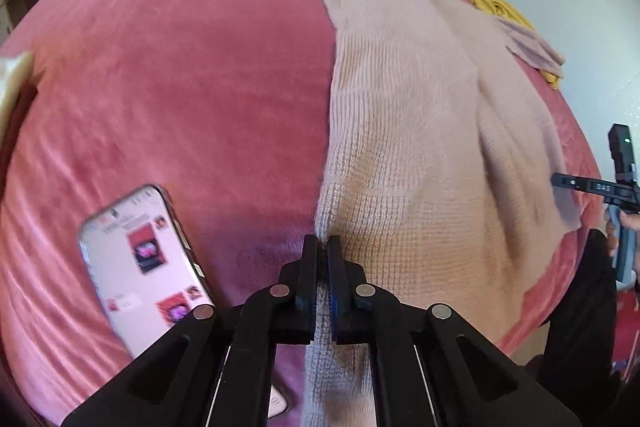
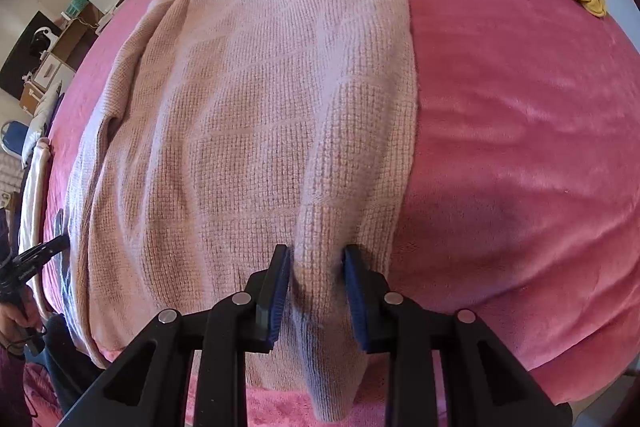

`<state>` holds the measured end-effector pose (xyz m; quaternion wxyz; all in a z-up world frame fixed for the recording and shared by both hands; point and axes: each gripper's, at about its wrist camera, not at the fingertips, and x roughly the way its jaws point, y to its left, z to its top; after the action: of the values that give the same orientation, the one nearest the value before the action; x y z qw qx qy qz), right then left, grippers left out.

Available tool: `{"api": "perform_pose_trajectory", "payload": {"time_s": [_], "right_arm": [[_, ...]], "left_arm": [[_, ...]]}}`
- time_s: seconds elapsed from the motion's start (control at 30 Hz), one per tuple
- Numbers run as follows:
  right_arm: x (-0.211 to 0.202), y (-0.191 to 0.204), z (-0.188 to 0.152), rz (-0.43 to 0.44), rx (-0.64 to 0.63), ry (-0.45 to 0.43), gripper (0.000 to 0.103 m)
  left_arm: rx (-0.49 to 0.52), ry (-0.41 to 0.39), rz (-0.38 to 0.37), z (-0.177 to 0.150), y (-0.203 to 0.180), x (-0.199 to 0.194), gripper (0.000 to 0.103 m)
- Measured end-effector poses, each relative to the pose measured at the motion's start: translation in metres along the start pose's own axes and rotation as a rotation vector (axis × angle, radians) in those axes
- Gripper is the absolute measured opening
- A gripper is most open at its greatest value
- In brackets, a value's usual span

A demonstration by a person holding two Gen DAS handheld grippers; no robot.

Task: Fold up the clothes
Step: 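Grasp the sweater sleeve with the left gripper and spread it out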

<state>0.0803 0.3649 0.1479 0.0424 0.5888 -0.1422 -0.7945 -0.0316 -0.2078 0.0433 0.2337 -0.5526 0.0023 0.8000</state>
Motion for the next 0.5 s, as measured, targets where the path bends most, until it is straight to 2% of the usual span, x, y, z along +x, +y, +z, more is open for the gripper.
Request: {"api": "perform_pose_trajectory", "payload": {"time_s": [0.13,0.23,0.33,0.4,0.5], "right_arm": [[0.0,-0.007,0.004,0.003,0.002,-0.002,0.028],[0.0,-0.013,0.007,0.009,0.012,-0.002,0.028],[0.0,-0.019,0.01,0.013,0.019,-0.002,0.028],[-0.001,-0.023,0.012,0.015,0.019,0.0,0.028],[-0.002,-0.029,0.015,0.015,0.019,0.0,0.028]], "left_arm": [[-0.015,-0.029,-0.007,0.014,0.01,-0.028,0.005],[-0.055,-0.1,0.022,0.041,0.041,-0.048,0.005],[-0.107,-0.196,0.117,0.078,0.086,-0.089,0.005],[-0.146,-0.25,0.21,0.096,0.121,-0.12,0.004],[-0.199,-0.275,0.347,0.115,0.166,-0.148,0.005]]}}
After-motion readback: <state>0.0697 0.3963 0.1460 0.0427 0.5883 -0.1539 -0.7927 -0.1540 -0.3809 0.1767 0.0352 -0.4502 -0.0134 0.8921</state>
